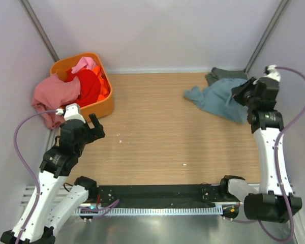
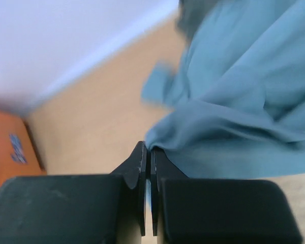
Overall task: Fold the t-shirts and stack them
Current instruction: Move the tshirt to the center of the board
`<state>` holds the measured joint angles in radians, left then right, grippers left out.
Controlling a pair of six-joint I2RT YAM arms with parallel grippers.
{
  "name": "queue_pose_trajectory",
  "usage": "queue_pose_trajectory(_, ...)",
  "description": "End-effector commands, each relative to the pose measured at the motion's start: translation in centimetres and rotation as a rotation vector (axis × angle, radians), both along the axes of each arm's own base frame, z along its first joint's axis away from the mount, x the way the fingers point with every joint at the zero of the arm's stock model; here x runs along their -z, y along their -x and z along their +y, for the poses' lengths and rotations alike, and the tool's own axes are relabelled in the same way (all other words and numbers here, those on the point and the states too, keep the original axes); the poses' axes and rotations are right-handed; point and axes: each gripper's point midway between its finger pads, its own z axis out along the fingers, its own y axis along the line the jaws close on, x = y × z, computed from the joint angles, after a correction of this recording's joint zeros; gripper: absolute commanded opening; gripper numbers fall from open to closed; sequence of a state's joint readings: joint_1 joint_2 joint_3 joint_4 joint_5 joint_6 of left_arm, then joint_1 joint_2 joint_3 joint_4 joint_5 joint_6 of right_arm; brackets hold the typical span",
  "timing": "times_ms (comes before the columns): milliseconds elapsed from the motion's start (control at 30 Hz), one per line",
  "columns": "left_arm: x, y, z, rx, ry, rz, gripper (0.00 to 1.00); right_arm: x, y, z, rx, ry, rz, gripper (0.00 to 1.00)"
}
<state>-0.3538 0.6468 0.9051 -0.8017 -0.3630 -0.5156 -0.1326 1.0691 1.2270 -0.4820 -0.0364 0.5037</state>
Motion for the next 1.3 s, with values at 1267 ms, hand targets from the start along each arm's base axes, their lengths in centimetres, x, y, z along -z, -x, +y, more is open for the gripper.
queue_pose_trajectory(1267, 9.9, -25.8, 2.2, -0.211, -0.065, 0.468, 0.92, 5.6, 14.4, 21.4, -0.893, -0.169, 0.244, 0.01)
